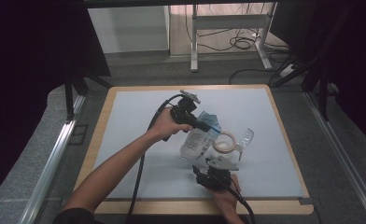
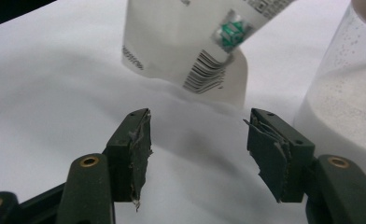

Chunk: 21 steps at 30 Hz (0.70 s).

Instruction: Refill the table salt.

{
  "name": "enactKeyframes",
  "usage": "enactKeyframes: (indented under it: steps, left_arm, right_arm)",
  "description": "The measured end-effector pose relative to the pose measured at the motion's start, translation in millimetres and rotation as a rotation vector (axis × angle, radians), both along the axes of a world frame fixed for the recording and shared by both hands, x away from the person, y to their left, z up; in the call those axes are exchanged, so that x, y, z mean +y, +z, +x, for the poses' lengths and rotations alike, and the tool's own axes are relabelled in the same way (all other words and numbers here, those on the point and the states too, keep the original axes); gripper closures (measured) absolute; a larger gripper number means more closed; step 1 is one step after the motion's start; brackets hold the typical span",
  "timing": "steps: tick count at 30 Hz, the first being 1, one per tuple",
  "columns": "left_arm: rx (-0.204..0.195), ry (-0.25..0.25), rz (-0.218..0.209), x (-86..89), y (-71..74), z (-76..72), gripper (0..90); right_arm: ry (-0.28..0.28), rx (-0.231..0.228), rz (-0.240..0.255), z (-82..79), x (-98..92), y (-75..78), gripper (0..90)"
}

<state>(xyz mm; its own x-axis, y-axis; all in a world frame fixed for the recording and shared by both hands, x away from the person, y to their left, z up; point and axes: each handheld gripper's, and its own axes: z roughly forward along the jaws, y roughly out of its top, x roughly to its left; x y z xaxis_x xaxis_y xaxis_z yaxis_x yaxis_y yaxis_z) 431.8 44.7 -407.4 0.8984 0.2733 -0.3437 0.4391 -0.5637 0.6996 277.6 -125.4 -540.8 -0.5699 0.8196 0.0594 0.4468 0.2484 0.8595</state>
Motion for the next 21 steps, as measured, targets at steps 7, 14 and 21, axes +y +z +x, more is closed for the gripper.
enactKeyframes:
  steps: [7,14,21]
  left_arm:
    - [-0.009,0.034,-0.029,11.2,-4.5,-1.7,89.6]
    - [-0.033,0.095,-0.048,25.8,-4.7,-3.1,89.5]
    - [-0.056,0.167,-0.087,46.9,-3.9,-4.9,89.5]
  right_arm:
    - [0.016,-0.007,0.028,0.2,-1.0,1.9,40.1]
    - [0.009,-0.011,0.035,0.4,-1.6,2.5,40.1]
    - [0.012,-0.009,0.036,1.1,-2.0,2.3,40.1]
